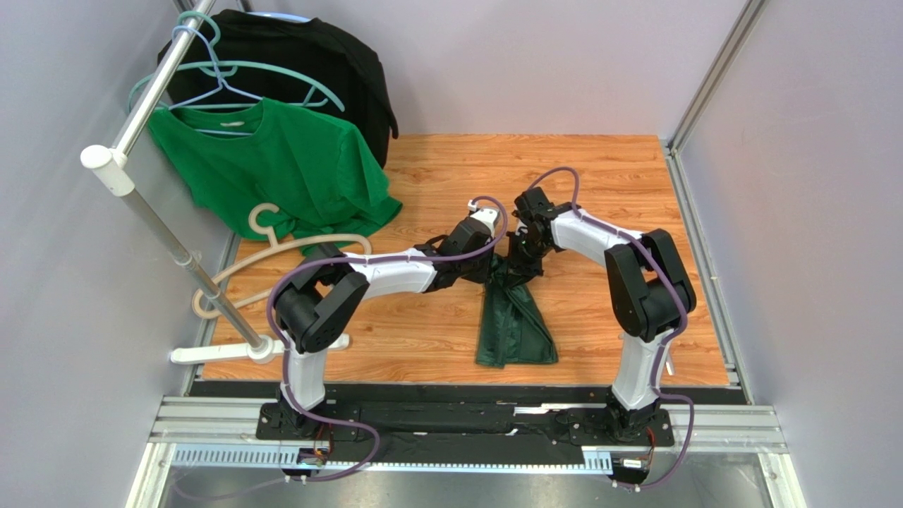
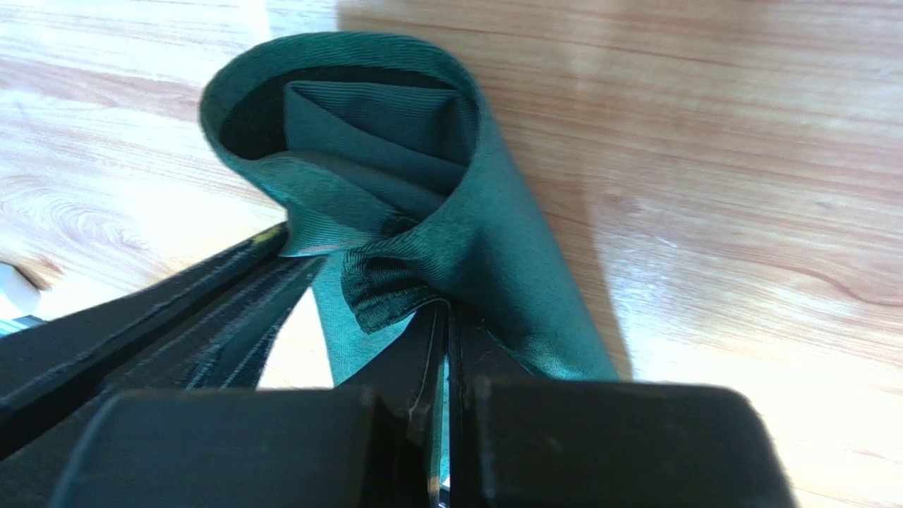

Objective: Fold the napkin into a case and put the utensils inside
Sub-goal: Pick up the top corner of the smaller rectangle folded napkin, then grasp the top corner of the smaller rectangle folded napkin from the folded napkin.

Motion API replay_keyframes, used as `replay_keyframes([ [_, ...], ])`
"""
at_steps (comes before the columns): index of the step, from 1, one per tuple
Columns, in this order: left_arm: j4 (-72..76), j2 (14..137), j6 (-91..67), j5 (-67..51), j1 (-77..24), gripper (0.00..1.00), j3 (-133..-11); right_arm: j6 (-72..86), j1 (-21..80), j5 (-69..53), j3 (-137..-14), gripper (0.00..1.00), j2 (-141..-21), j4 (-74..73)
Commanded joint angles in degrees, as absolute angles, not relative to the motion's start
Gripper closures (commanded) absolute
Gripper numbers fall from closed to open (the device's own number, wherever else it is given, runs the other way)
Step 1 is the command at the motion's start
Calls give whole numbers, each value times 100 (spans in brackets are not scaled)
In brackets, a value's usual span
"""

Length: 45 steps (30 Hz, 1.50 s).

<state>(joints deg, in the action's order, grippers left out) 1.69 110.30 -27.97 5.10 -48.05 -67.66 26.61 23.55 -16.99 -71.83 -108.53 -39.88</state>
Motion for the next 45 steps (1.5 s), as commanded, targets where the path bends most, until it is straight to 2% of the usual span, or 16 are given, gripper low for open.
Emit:
replay_keyframes([
  [1, 272, 10942, -2655, 519, -4772, 84, -6917, 2487, 2259, -1556, -7330, 100, -10643, -4131],
  [7, 220, 10986, -2549, 466, -4773, 71, -7013, 2408, 2215, -1608, -7374, 100, -10696, -4157],
  [12, 202, 11092, -2487, 352, -4773, 69, -7136, 2417, 2206, -1749, -7462, 100, -10723, -4175],
  [21, 26, 11452, -2355, 114, -4772, 69, -7532, 2435, 2206, -1802, -7523, 100, -10767, -4245],
  [42, -308, 11460, -2268, 334, -4772, 67, -7488, 2338, 2206, -1846, -7479, 100, -10819, -4254],
  [44, -456, 11531, -2294, 334, -4772, 70, -7645, 2364, 2206, -1881, -7479, 100, -10837, -4237],
  [45, -501, 11601, -2294, 334, -4772, 75, -7690, 2364, 2197, -1898, -7497, 100, -10846, -4202],
])
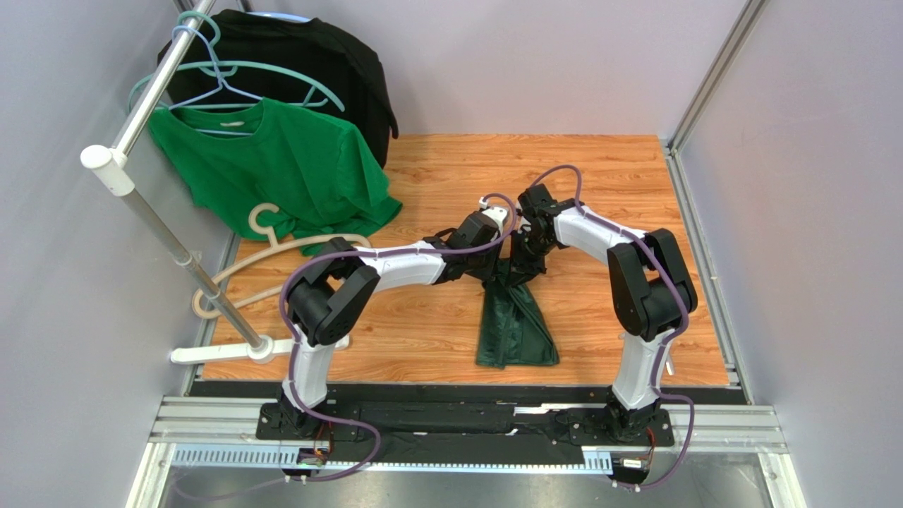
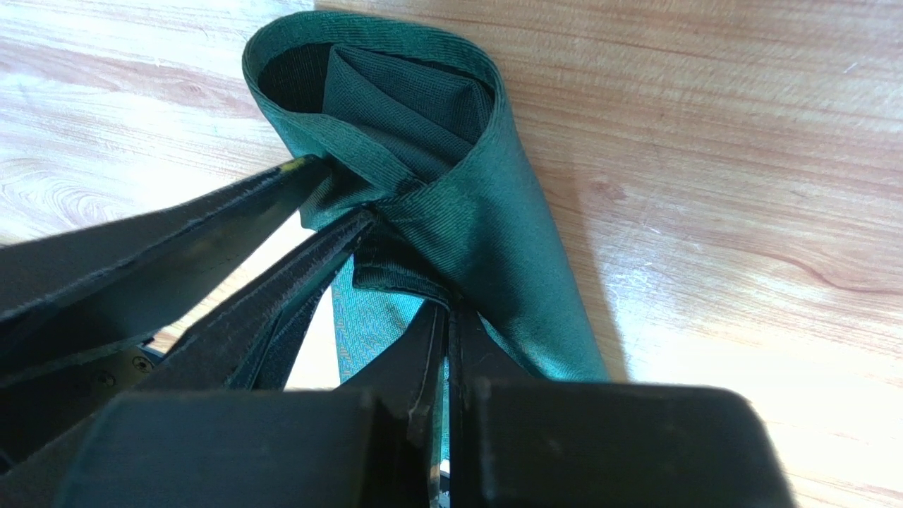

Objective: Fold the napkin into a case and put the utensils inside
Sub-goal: Grasp the top corner of the smaller rectangle folded napkin from the folded napkin.

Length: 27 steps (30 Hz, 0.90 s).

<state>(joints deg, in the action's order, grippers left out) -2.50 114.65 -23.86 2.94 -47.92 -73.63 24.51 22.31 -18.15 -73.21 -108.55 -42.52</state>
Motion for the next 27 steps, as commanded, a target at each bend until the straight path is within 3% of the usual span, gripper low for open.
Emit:
replay_keyframes([
  [1, -492, 11602, -2303, 308, -4772, 77, -7708, 2356, 2206, -1951, -7480, 100, -10846, -4175],
  [10, -563, 11540, -2320, 325, -4764, 100, -7787, 2391, 2197, -2021, -7392, 100, -10872, -4078],
  [27, -212, 10899, -2443, 44, -4764, 100, -7550, 2461, 2364, -1925, -7268, 100, -10978, -4113],
])
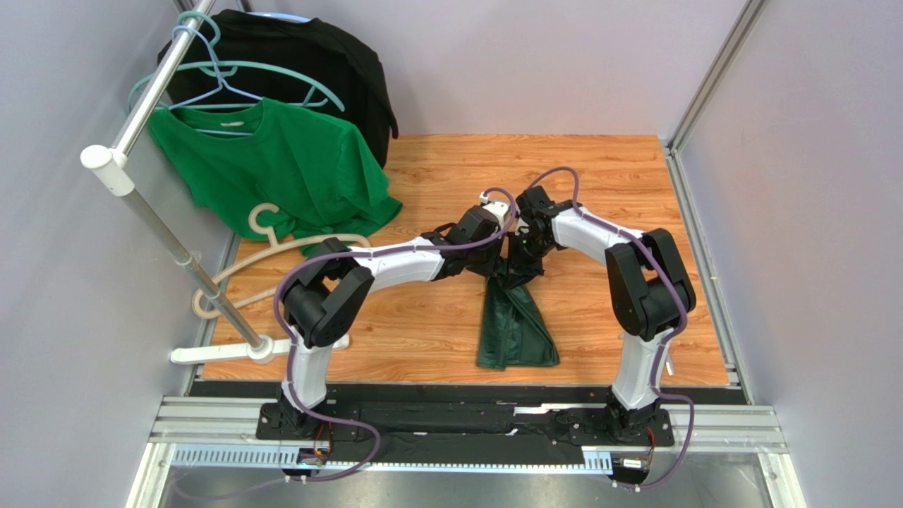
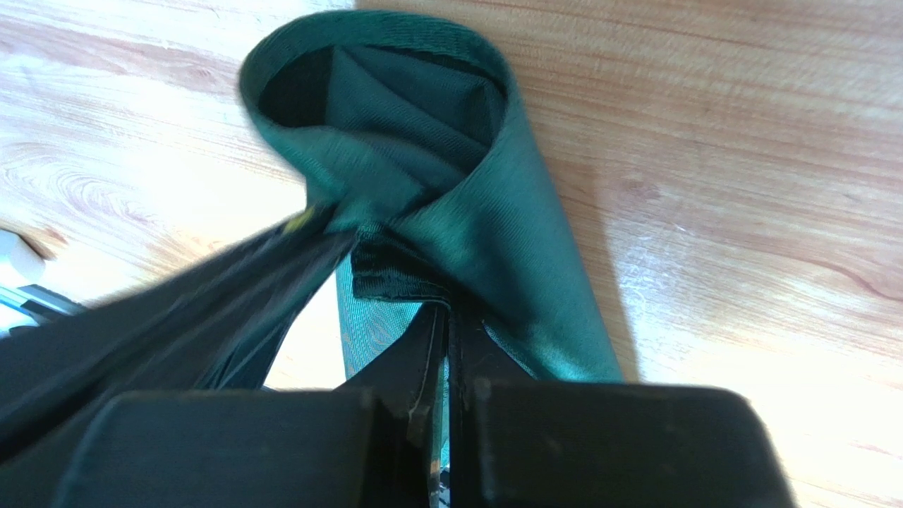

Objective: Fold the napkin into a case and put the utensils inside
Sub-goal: Grasp the top corner of the smaller rectangle folded napkin from the folded napkin.

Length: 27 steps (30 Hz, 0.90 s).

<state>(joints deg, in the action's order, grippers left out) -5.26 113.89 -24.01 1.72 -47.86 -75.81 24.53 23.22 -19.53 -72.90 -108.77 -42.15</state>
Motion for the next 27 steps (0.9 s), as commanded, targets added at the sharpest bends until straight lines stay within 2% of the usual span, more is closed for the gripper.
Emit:
replay_keyframes([
  [1, -72, 10864, -2487, 44, -4764, 100, -7445, 2487, 2364, -1942, -7277, 100, -10978, -4105],
  [8, -35, 10810, -2505, -149, -4764, 100, -7356, 2768, 2355, -1942, -7505, 100, -11039, -4122],
  [17, 255, 10864, -2681, -272, -4772, 100, -7111, 3989, 2285, -3040, -7638, 100, -11171, -3211],
  [22, 211, 10819, -2672, -150, -4772, 100, -7023, 4727, 2189, -3033, -7094, 100, -10987, -2409],
  [27, 255, 10828, -2725, -167, -4772, 100, -6970, 5878, 1942, -3041, -6094, 100, -10784, -837],
])
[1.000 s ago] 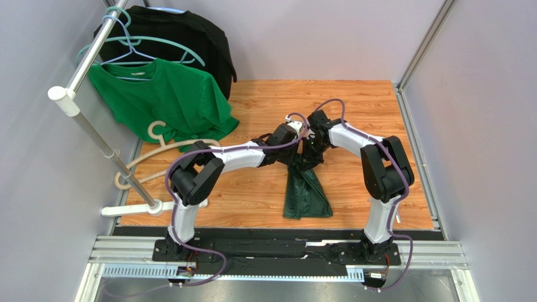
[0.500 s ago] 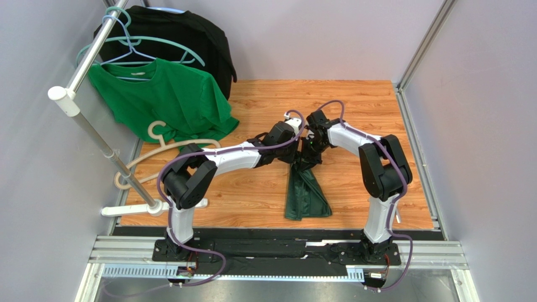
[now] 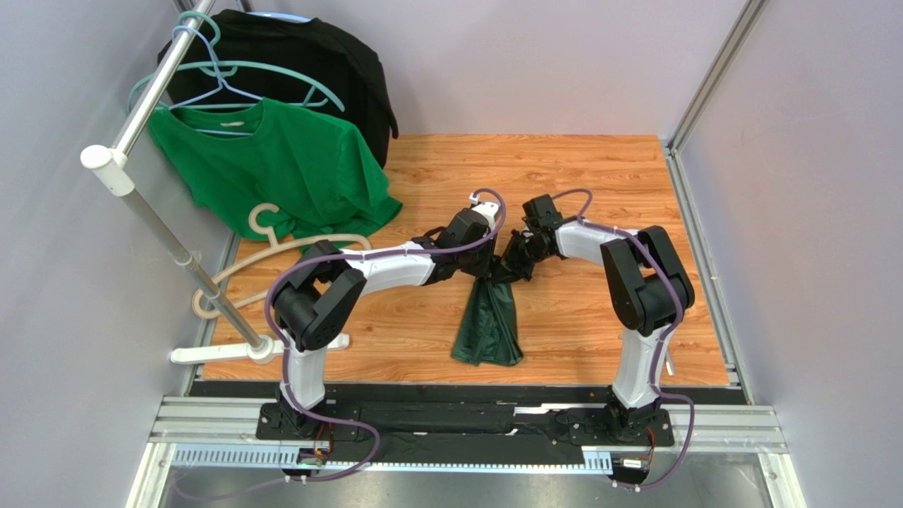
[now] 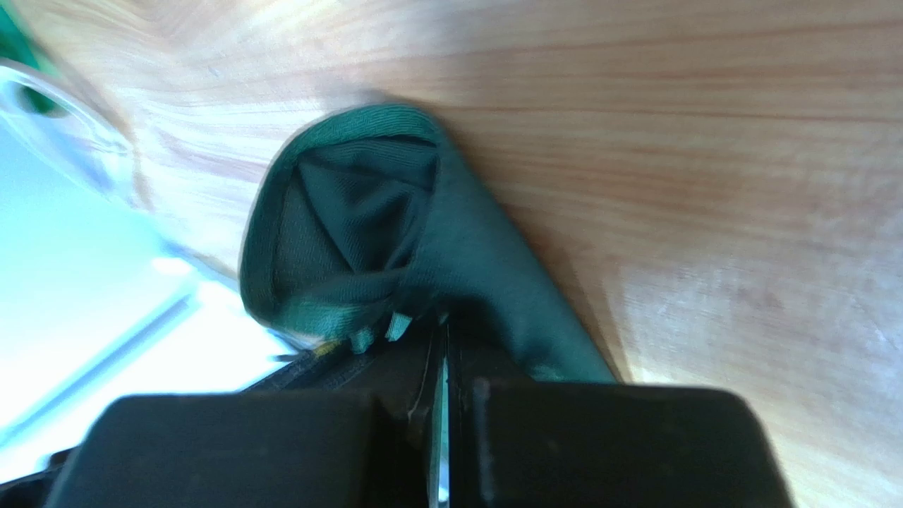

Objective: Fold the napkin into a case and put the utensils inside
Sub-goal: Grasp the top corner of the smaller rectangle folded napkin from the folded napkin.

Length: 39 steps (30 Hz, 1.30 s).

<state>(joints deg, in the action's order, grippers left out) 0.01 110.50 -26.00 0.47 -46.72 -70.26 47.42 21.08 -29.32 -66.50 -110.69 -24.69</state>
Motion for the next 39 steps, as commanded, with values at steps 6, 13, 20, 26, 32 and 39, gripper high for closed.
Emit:
replay_keyframes([
  [6, 290, 10784, -2742, -123, -4772, 100, -6864, 6679, 1890, -2743, -5344, 100, -10460, 939],
  [13, 106, 10880, -2681, -105, -4755, 100, -6943, 6952, 1828, -2751, -5308, 100, -10677, 1328],
  [20, 123, 10968, -2716, -149, -4676, 100, -6891, 7530, 1688, -2777, -4958, 100, -10951, 2509],
  [26, 79, 11144, -2654, -202, -4623, 99, -6996, 7576, 1679, -2707, -4966, 100, -11100, 2664],
  [32, -122, 11285, -2628, -246, -4562, 88, -7172, 8244, 1740, -2672, -4755, 100, -11487, 3305],
  [39, -264, 11022, -2426, -176, -4535, 56, -7058, 8209, 1749, -2356, -4799, 100, -11602, 2928],
])
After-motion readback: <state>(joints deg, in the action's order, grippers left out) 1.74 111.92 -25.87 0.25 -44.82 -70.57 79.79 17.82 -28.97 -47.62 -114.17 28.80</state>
